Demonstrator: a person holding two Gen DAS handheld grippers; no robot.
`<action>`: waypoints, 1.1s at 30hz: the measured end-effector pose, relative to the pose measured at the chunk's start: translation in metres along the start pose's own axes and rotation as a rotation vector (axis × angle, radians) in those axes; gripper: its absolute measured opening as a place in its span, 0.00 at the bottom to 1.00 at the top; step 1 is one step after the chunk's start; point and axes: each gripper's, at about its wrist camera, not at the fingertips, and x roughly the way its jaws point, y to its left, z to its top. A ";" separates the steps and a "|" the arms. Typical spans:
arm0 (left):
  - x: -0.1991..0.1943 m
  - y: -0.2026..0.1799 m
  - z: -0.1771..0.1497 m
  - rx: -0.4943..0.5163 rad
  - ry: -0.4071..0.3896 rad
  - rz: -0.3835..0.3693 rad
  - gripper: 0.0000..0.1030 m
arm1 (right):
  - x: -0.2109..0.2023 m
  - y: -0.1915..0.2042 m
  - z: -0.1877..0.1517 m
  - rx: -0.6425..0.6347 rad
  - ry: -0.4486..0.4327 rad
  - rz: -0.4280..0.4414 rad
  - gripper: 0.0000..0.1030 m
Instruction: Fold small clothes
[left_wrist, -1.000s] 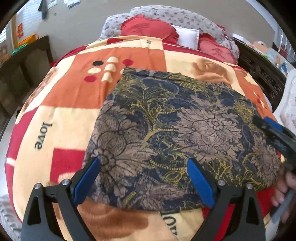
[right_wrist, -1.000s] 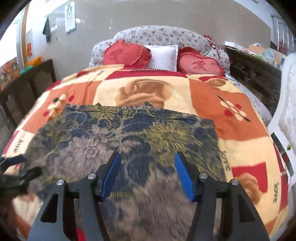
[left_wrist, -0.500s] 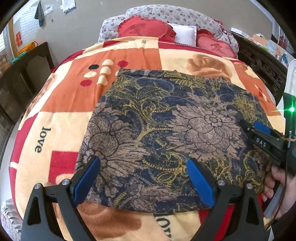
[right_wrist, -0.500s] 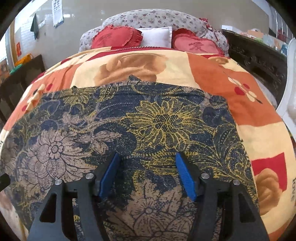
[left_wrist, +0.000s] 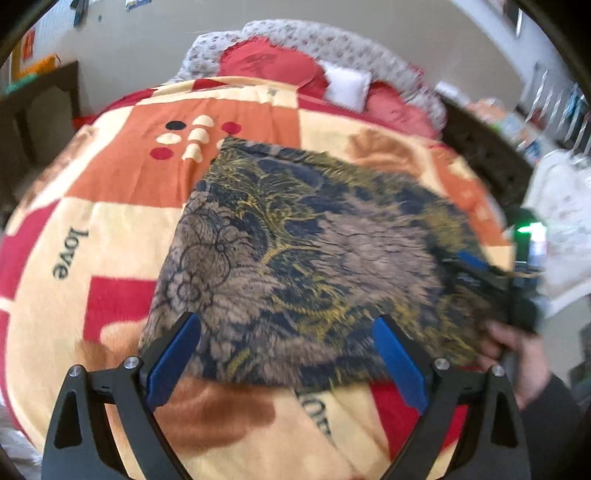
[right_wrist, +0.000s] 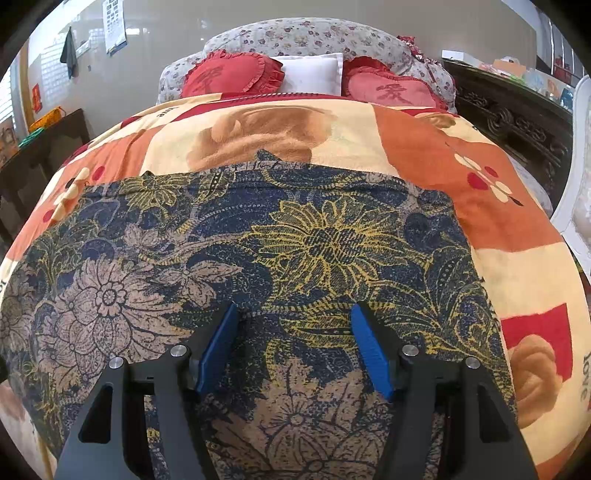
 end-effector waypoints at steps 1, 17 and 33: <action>-0.005 0.006 -0.003 -0.016 -0.007 -0.032 0.94 | 0.000 0.000 0.000 0.000 -0.001 0.000 0.68; 0.024 0.101 -0.015 -0.572 0.054 -0.471 0.94 | -0.001 -0.001 0.000 0.004 0.000 0.007 0.68; 0.022 0.073 0.000 -0.321 -0.006 -0.440 0.87 | -0.002 -0.001 0.000 0.008 0.000 0.011 0.68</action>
